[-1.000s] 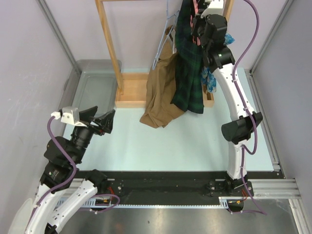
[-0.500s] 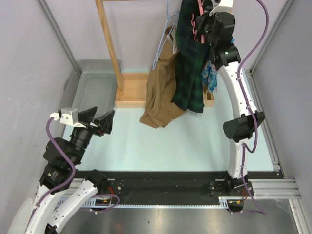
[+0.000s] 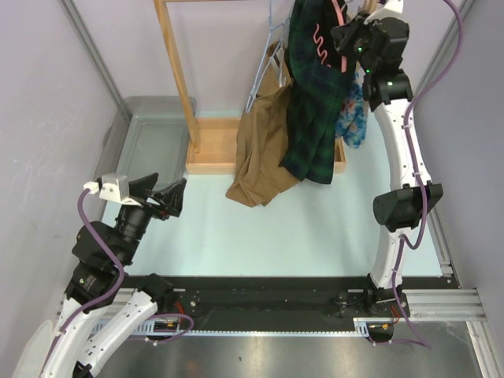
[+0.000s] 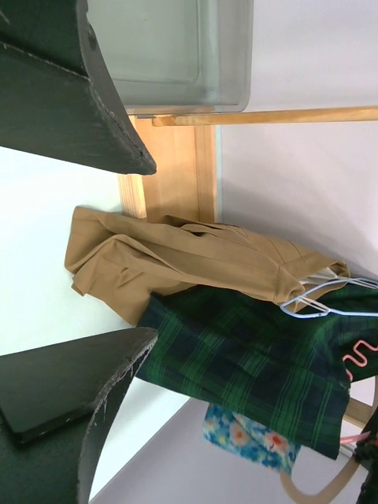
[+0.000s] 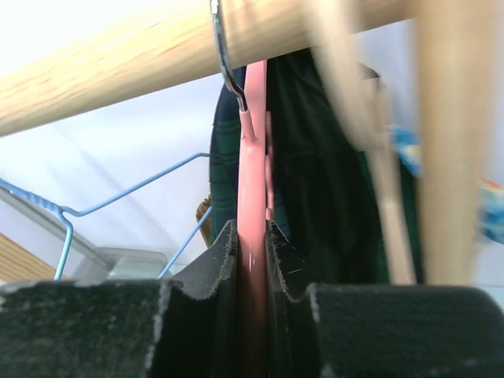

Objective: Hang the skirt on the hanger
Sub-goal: Hang the hanger with skirt onto the clothesline

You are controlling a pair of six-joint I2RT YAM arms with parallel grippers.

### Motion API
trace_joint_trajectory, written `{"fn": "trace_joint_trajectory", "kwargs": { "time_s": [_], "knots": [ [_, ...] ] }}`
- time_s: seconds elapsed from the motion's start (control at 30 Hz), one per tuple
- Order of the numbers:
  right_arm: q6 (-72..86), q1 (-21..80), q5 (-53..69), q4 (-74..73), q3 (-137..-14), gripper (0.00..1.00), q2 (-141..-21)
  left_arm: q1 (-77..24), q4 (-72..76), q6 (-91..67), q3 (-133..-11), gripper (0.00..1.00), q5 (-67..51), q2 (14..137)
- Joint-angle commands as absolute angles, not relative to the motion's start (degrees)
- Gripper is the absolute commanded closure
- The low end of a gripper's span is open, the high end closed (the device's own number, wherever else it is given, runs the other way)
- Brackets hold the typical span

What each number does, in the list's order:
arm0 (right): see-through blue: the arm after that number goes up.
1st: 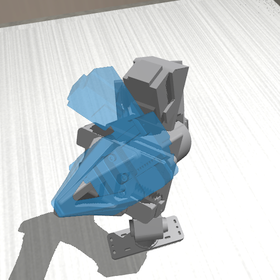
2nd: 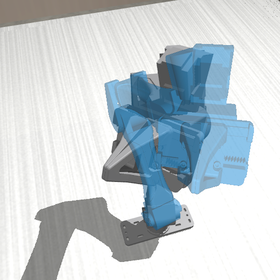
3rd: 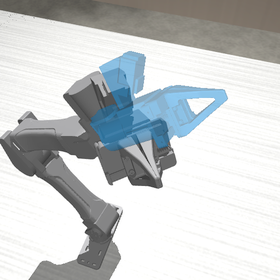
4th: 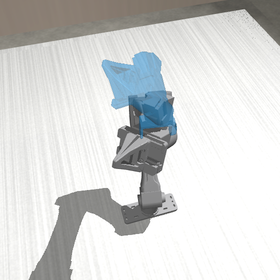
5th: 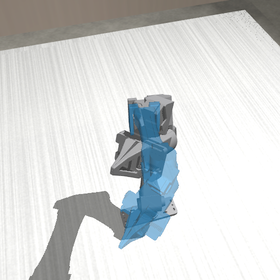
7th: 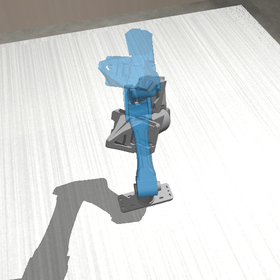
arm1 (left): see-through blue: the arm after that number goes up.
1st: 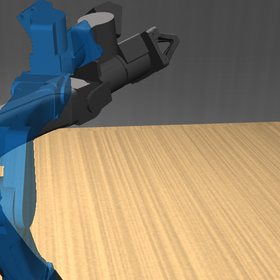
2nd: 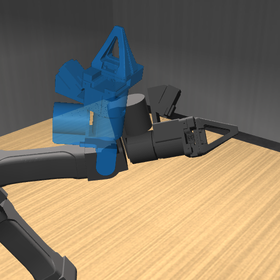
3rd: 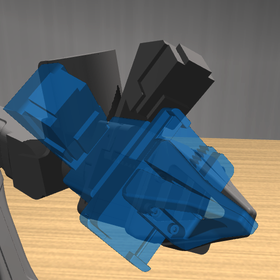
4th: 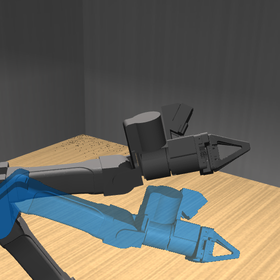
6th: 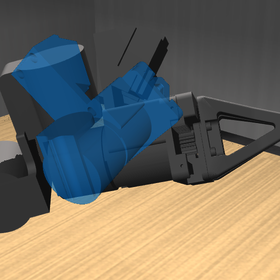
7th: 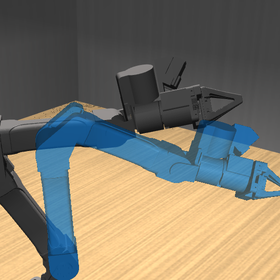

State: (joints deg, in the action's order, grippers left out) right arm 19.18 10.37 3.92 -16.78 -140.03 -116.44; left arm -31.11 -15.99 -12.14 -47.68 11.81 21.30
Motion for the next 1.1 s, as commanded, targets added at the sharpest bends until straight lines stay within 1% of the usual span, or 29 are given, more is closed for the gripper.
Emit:
{"fn": "trace_joint_trajectory", "kwargs": {
  "time_s": [0.0,0.13,0.27,0.47,0.6,0.67,0.7,0.77,0.8,0.87,0.9,1.07],
  "knots": [
    [25.40,7.91,12.72,-15.81,-139.83,1.00,-116.72,-30.94,-14.77,-13.18,-47.64,0.18,11.16,21.80],
    [24.79,7.91,14.67,-21.43,-146.06,1.00,-119.00,-31.02,-14.50,-13.10,-47.90,0.18,10.64,22.50],
    [25.14,8.35,15.91,-22.59,-146.51,1.00,-120.50,-31.03,-14.15,-13.18,-48.16,0.18,10.11,22.76],
    [25.66,9.84,14.06,-21.98,-147.13,1.00,-122.17,-30.94,-14.94,-13.71,-48.34,0.18,10.02,22.06],
    [27.42,9.41,13.54,-21.88,-150.19,1.00,-124.88,-30.94,-15.47,-14.06,-48.34,0.18,10.19,21.27],
    [27.42,9.32,13.36,-22.06,-149.86,1.00,-124.98,-31.03,-15.99,-14.06,-48.43,0.18,10.37,20.74],
    [27.16,9.40,13.10,-22.32,-149.51,0.90,-124.63,-31.03,-16.17,-14.06,-48.43,0.18,10.55,20.48],
    [25.14,10.10,11.61,-22.15,-147.84,0.75,-123.40,-31.02,-16.44,-14.06,-48.34,0.18,10.81,20.04],
    [24.35,10.54,10.73,-22.06,-145.40,0.60,-121.57,-31.03,-16.61,-13.98,-48.25,0.18,10.98,20.04],
    [21.98,11.51,8.01,-20.58,-143.01,0.59,-119.63,-30.94,-16.79,-13.97,-48.16,0.18,11.16,19.69],
    [21.36,11.69,7.04,-20.22,-141.34,0.55,-118.75,-30.94,-16.79,-13.89,-48.16,0.18,11.16,19.77],
    [20.31,12.13,2.12,-21.53,-140.98,0.48,-114.62,-30.94,-16.70,-13.89,-48.08,0.17,11.25,19.86]
  ]
}}
